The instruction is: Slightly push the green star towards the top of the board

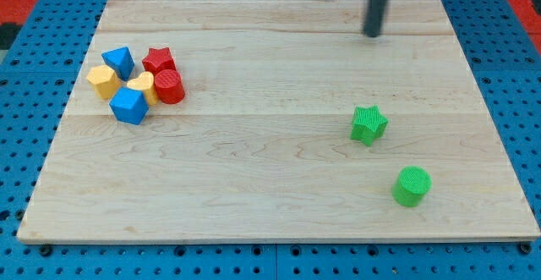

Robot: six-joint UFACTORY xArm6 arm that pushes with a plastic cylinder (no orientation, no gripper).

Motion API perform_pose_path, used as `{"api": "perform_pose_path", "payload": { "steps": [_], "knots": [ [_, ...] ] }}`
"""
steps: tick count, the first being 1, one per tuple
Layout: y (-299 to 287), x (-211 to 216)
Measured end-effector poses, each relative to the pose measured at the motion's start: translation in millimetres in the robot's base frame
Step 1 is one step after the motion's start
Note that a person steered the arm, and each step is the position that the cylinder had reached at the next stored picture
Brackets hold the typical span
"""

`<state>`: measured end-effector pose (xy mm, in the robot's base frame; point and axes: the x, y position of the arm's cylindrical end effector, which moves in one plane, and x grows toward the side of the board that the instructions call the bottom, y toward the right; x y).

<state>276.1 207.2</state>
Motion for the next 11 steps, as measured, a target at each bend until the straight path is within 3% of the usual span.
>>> {"api": "perform_pose_path", "payload": {
  "steps": [1,4,6,7,8,9,10,11],
  "knots": [
    [121.5,13.9],
    [138.1,67.4],
    [112.2,192.9],
    [53.4,287.0],
    [-28.7,248.8],
    [-78.0,189.8],
    [-128.8,157.3],
    [-85.2,157.3]
  ]
}}
